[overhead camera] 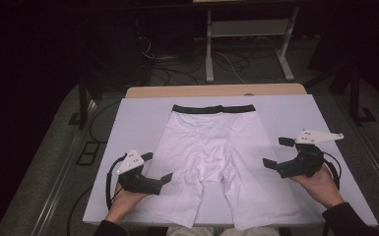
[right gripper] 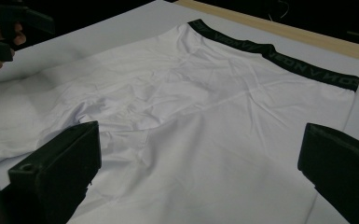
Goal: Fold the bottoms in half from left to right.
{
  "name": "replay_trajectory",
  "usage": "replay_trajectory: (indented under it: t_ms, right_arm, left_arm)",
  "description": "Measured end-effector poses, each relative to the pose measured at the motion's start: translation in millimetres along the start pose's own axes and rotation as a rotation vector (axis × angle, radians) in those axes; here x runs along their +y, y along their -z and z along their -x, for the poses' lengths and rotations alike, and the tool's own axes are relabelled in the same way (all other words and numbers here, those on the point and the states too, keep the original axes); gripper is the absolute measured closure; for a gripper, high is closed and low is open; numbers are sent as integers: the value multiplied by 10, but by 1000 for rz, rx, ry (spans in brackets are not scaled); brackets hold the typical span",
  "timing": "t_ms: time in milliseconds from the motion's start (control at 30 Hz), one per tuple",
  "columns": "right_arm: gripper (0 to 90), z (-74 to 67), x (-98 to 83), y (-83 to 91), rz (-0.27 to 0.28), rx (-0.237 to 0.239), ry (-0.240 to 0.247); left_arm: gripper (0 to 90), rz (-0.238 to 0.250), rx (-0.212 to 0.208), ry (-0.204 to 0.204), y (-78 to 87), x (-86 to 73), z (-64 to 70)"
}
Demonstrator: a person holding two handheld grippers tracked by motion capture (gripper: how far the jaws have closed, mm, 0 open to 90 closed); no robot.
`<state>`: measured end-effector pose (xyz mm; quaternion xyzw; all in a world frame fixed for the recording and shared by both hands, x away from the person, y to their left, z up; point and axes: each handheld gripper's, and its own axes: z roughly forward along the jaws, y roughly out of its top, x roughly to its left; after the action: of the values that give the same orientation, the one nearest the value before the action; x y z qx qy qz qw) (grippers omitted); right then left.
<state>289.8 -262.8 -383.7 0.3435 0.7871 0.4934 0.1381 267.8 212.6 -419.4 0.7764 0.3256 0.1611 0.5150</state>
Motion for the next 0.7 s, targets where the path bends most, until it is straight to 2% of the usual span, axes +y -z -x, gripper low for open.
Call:
replay_trajectory:
  t_ms: [333, 700]
  right_arm:
    - [0, -10, 137, -44, -7, 23, 20]
    - [0, -4, 302, -121, -24, 24, 46]
  left_arm:
    - [0, 0, -7, -2, 1, 1, 11]
    - [0, 4, -9, -2, 0, 3, 18]
